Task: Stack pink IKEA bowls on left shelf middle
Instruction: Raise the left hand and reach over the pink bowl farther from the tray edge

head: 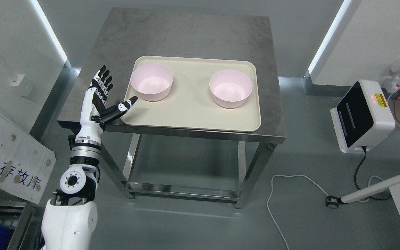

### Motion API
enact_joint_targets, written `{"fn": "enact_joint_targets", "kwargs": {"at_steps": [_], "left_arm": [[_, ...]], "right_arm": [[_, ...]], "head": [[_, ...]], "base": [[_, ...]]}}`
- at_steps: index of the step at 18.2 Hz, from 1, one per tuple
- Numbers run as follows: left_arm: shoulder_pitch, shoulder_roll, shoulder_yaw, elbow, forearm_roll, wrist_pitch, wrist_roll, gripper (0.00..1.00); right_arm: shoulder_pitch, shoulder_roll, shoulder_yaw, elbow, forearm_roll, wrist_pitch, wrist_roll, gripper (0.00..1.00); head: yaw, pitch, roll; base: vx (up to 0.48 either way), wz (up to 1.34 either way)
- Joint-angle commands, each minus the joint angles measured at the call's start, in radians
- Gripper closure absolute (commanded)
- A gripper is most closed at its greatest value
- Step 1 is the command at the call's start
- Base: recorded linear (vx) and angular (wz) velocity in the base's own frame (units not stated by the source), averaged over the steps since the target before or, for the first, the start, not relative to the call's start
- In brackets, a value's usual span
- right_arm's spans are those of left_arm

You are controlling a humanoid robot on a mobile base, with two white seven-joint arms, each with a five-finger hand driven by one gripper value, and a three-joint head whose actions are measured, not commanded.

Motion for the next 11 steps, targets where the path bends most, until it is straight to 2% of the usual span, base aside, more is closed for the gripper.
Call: {"fn": "enact_joint_targets", "kwargs": {"at_steps": [1, 7, 11], "left_arm": [[-0.005, 0.017, -0.001, 0.002, 0.001, 0.000, -0.001, 0.00], [-0.031, 0.017, -0.004, 0.003, 0.001, -0.011, -0.019, 0.00], [-0.172, 0.017, 0.005, 0.052, -0.002, -0.011, -0.227, 0.00]], "right_arm": [[0.029, -0.017, -0.012, -0.034, 0.000, 0.001, -0.001, 0.00], [0.029, -0.017, -0.012, -0.034, 0.000, 0.001, -0.001, 0.00], [0.029, -0.017, -0.011, -0.034, 0.000, 0.001, -0.001, 0.00]], "head": [[0.0000, 0.000, 0.000], [0.0000, 0.000, 0.000], [0.0000, 0.000, 0.000]], "base": [[0.000, 0.00], [0.000, 0.00], [0.000, 0.00]]}}
